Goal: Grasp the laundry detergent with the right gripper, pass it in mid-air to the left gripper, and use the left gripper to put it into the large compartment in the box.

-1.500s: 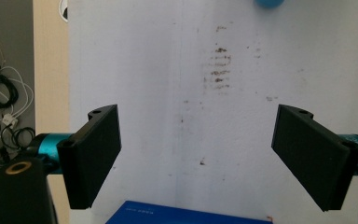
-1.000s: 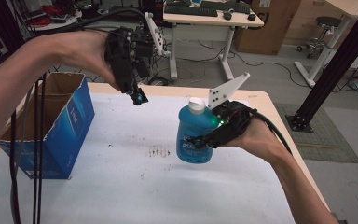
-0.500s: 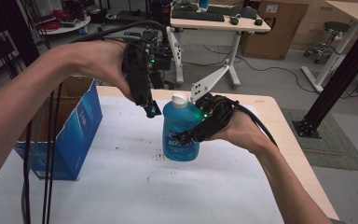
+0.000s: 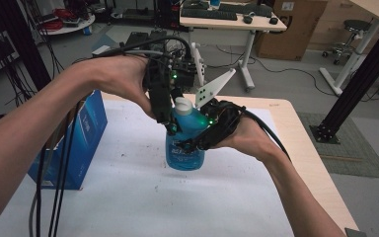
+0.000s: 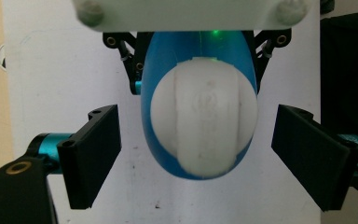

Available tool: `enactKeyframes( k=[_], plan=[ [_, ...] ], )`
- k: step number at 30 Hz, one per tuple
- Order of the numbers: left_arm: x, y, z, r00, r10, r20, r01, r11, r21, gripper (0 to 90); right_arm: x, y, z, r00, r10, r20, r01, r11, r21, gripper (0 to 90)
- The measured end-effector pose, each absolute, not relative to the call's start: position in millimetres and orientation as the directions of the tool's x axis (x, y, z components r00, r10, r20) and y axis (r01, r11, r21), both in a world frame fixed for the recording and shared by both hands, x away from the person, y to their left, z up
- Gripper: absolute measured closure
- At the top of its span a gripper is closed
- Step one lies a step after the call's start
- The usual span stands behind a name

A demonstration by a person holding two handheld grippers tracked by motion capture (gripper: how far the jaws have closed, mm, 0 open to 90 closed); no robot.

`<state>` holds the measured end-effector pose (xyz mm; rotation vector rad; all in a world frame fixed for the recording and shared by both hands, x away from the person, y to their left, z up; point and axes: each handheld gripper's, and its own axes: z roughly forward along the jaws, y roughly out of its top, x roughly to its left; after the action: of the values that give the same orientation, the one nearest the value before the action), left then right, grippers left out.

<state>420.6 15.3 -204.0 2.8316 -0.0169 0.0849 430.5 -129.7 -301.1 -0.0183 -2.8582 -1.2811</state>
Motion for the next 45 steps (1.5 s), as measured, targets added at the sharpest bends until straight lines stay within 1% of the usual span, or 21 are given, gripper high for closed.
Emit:
enactKeyframes(
  k=[7,17,21,25,27,30,32,34,36,38,40,45],
  plan=[
    [422.1,12.2,-209.0,0.998,0.016,0.064,-0.005,-0.952,0.305,15.8,430.4,-130.1,-301.2,-1.0,0.013,0.005,0.012,0.665,0.747,45.1],
    [421.6,11.5,-213.9,0.998,0.023,0.063,0.002,-0.945,0.327,15.8,429.7,-128.6,-302.8,-1.0,0.014,0.01,0.017,0.671,0.741,44.9],
    [420.8,11.6,-214.1,0.998,0.019,0.064,-0.003,-0.947,0.322,16.2,429.7,-128.2,-303.2,-1.0,0.016,0.01,0.018,0.668,0.744,44.9],
    [421.7,11.4,-215.8,0.998,0.021,0.06,0.001,-0.947,0.322,18.1,429.8,-127.9,-303.5,-1.0,0.016,0.01,0.018,0.67,0.742,44.8],
    [422.3,11.5,-215.3,0.998,0.024,0.061,0.002,-0.942,0.337,20.6,429.7,-127.7,-303.4,-1.0,0.018,0.006,0.017,0.668,0.744,44.8],
    [421.9,10.9,-216.1,0.999,0.013,0.048,-0.003,-0.943,0.332,20.9,430.2,-128.3,-303.1,-1.0,0.021,0.008,0.02,0.662,0.749,44.8],
    [421.8,10.9,-216.4,0.998,0.016,0.054,-0.003,-0.942,0.335,22.9,430.3,-128.4,-303.0,-1.0,0.019,0.007,0.018,0.662,0.75,44.8],
    [422.6,10.7,-216.7,0.999,0.016,0.049,-0.001,-0.944,0.331,22.9,430.3,-128.7,-303.0,-1.0,0.022,0.007,0.02,0.663,0.748,44.8],
    [423.0,10.5,-216.4,0.999,0.014,0.051,-0.003,-0.943,0.333,25.3,430.3,-128.6,-303.2,-1.0,0.022,0.007,0.02,0.667,0.745,44.8],
    [422.8,10.3,-216.6,0.999,0.015,0.052,-0.003,-0.942,0.335,25.3,429.9,-128.4,-303.3,-1.0,0.022,0.011,0.023,0.666,0.746,44.8],
    [422.2,9.7,-216.6,0.999,0.009,0.053,-0.009,-0.943,0.331,28.0,430.0,-128.5,-303.3,-1.0,0.022,0.013,0.024,0.666,0.746,44.7],
    [422.6,10.1,-216.9,0.999,0.006,0.05,-0.011,-0.947,0.321,28.9,430.3,-128.9,-303.0,-1.0,0.02,0.014,0.024,0.666,0.746,44.7]
  ],
)
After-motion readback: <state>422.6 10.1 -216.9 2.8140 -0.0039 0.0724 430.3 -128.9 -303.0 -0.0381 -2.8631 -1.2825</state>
